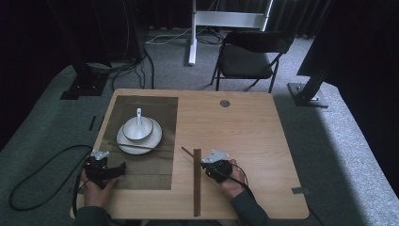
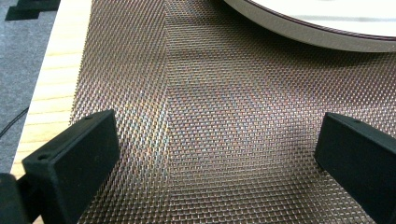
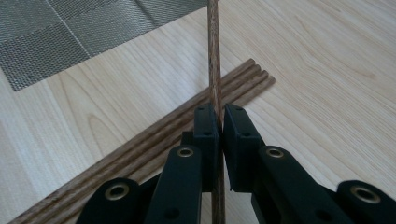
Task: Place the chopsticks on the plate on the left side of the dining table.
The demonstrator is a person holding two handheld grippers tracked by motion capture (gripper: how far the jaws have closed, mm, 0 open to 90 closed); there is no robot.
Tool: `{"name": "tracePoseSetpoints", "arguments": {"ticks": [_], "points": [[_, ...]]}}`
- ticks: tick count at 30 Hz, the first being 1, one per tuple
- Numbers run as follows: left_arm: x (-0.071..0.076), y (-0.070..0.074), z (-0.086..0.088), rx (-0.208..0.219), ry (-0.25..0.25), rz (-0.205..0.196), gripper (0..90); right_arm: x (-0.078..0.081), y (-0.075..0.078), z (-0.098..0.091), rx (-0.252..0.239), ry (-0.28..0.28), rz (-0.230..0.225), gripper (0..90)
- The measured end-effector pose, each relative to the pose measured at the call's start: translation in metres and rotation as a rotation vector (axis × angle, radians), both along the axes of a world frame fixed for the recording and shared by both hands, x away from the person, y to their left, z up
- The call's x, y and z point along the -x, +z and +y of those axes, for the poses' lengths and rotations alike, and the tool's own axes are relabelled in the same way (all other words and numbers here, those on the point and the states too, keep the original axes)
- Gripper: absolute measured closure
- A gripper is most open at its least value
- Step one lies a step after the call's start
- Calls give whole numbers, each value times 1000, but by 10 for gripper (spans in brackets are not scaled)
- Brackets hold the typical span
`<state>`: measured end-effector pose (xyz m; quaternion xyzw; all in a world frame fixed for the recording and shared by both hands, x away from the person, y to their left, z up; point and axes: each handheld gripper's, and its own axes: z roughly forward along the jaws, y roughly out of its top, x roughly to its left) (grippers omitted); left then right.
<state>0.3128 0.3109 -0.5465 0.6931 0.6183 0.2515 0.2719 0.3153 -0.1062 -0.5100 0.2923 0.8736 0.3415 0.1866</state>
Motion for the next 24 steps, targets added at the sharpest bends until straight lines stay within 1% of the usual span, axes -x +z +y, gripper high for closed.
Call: {"name": "tracePoseSetpoints", "arguments": {"ticks": [8, 17, 24], "points": [[0, 0, 0, 0, 0, 0, 2, 4, 0, 8, 6, 36, -4, 843], [0, 0, 0, 0, 0, 0, 2, 9, 1, 17, 11, 67, 2, 842], [0, 0, 0, 0, 0, 0, 2, 8, 1, 24, 14, 88, 7, 843]]}}
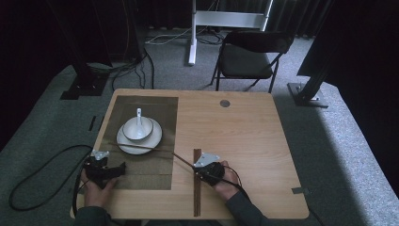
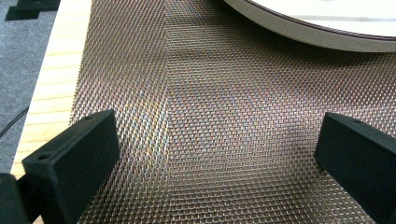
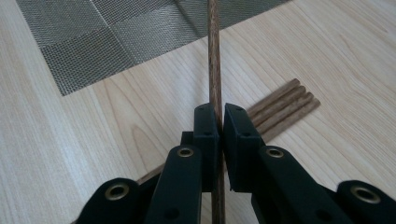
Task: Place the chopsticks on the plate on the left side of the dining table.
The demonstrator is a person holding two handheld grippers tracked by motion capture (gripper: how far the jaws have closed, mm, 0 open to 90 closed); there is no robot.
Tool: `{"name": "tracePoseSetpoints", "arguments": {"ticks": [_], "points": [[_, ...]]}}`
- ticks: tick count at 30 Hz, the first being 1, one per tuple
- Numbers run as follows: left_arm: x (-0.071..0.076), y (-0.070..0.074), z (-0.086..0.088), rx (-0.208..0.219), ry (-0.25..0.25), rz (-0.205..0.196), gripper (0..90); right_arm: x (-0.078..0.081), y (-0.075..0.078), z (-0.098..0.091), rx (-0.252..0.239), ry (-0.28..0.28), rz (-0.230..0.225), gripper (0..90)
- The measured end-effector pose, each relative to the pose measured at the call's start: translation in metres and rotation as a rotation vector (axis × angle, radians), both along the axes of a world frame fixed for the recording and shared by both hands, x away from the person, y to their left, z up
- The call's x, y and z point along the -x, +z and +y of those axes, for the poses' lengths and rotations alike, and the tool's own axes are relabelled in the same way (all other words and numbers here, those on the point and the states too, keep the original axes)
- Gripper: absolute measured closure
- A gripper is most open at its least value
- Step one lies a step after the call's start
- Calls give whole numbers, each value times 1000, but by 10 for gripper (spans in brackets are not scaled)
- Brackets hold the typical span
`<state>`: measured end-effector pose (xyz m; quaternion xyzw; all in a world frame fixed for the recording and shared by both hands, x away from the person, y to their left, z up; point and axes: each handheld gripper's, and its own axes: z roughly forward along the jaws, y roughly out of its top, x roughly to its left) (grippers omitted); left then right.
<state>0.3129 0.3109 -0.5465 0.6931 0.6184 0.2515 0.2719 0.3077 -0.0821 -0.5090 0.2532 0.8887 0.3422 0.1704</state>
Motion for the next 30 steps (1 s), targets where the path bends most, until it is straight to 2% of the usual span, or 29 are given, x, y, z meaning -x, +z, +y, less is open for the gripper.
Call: {"name": "tracePoseSetpoints", "arguments": {"ticks": [15, 30], "points": [[0, 0, 0, 0, 0, 0, 2, -11, 2, 5, 0, -23, -22, 843], [0, 0, 0, 0, 0, 0, 2, -18, 21, 11, -36, -21, -68, 843]]}}
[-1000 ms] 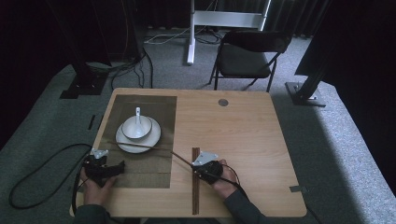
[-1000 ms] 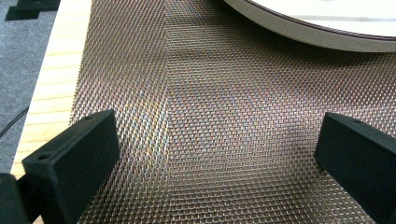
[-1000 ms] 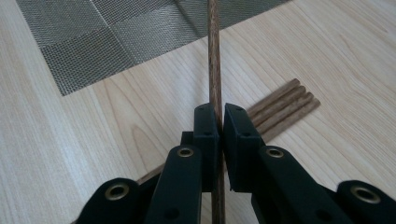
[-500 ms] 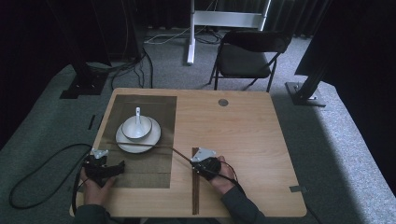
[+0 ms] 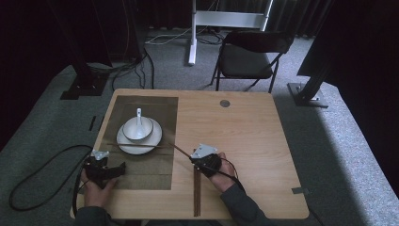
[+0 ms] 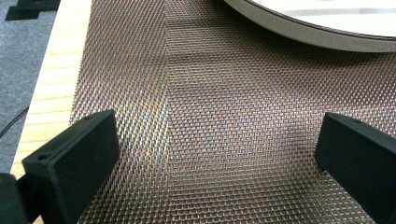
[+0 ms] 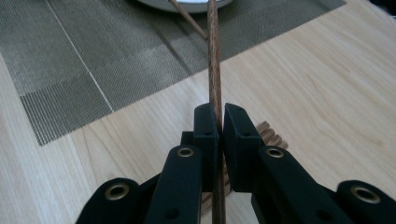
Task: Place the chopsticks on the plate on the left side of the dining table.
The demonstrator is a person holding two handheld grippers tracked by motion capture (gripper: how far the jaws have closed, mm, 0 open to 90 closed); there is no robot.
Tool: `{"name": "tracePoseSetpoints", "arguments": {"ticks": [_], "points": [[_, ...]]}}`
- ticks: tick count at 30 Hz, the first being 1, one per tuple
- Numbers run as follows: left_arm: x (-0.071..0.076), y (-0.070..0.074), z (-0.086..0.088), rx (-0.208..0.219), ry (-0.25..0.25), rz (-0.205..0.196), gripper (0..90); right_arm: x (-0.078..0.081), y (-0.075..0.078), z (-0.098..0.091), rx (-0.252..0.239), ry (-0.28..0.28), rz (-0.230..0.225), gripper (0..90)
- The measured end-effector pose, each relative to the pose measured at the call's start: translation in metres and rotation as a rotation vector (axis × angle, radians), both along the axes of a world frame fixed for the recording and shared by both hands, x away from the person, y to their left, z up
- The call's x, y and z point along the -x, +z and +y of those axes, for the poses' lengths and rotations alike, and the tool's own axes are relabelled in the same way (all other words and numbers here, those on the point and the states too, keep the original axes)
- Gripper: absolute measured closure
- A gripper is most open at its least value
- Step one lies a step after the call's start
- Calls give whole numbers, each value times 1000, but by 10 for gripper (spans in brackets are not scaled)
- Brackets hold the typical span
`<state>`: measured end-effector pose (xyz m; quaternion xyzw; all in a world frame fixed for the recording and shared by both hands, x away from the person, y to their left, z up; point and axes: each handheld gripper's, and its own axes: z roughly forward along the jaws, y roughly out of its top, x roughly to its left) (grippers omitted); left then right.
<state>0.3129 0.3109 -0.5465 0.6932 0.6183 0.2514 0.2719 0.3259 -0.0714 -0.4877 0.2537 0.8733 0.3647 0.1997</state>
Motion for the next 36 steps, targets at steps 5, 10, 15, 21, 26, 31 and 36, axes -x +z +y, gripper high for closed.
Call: {"name": "tracePoseSetpoints", "arguments": {"ticks": [5, 10, 15, 21, 26, 31, 36], "points": [[0, 0, 0, 0, 0, 0, 2, -3, 6, 3, -12, 3, -11, 843], [0, 0, 0, 0, 0, 0, 2, -6, 9, 5, -14, 11, -19, 843], [0, 0, 0, 0, 0, 0, 2, -8, 12, 9, -22, 18, -21, 843], [0, 0, 0, 0, 0, 0, 2, -13, 17, 17, -27, 39, -32, 843], [0, 0, 0, 1, 1, 0, 2, -17, 22, 24, -33, 53, -42, 843], [0, 0, 0, 0, 0, 0, 2, -20, 25, 31, -36, 72, -45, 843], [0, 0, 0, 0, 0, 2, 2, -23, 27, 39, -38, 93, -45, 843]]}}
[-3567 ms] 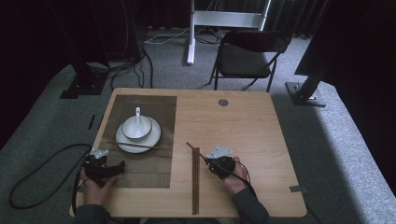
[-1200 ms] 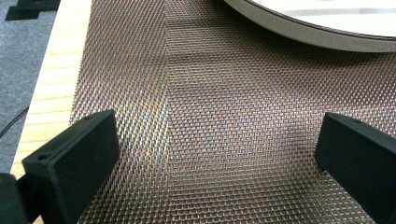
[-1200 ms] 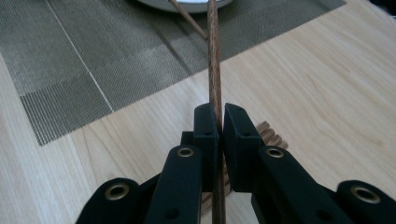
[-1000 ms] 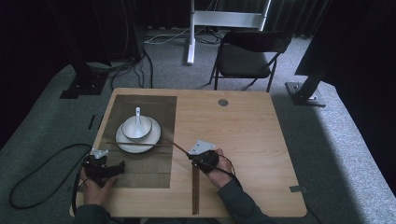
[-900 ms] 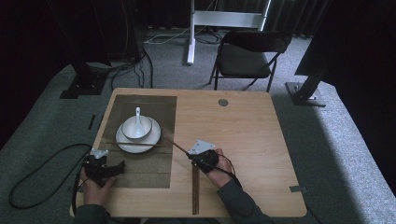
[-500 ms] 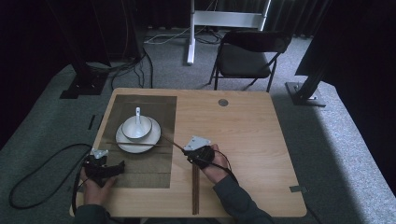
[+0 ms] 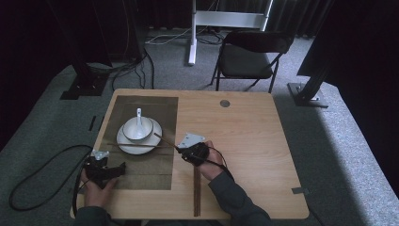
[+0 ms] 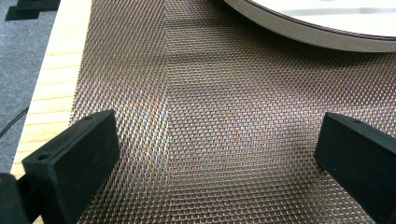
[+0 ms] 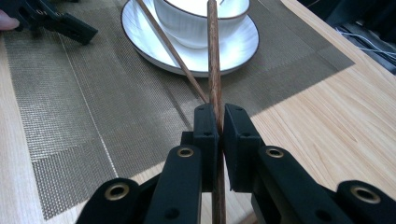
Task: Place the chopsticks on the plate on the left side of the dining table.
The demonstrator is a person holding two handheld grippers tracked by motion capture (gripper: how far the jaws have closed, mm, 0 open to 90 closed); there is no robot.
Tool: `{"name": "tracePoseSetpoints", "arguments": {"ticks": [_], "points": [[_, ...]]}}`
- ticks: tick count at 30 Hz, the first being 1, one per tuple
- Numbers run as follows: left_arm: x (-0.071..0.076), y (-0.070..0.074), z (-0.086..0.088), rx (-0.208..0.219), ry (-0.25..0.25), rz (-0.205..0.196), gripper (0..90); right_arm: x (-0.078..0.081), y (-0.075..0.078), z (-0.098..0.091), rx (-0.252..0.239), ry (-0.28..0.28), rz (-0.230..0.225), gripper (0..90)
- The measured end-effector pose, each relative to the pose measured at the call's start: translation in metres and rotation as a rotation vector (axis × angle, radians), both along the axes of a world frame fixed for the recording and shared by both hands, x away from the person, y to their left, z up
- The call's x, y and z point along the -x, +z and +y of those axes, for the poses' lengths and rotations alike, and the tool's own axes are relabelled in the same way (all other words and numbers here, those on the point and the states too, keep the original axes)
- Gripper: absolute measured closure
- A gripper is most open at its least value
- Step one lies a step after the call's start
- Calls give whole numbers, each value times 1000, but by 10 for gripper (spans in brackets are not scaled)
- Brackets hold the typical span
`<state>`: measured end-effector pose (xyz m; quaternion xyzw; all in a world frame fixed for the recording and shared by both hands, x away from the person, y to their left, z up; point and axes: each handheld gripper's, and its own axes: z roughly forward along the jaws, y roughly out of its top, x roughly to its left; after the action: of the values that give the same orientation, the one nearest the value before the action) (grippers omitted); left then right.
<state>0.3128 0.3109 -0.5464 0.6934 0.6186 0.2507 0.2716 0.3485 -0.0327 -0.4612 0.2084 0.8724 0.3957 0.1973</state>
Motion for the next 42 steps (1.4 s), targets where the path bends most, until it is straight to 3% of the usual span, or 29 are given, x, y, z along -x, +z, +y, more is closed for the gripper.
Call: {"name": "tracePoseSetpoints", "arguments": {"ticks": [23, 42], "points": [[0, 0, 0, -1, 0, -3, 2, -16, 19, 26, -13, 53, -41, 843], [0, 0, 0, -1, 0, -2, 2, -27, 19, 41, -3, 82, -41, 842]]}}
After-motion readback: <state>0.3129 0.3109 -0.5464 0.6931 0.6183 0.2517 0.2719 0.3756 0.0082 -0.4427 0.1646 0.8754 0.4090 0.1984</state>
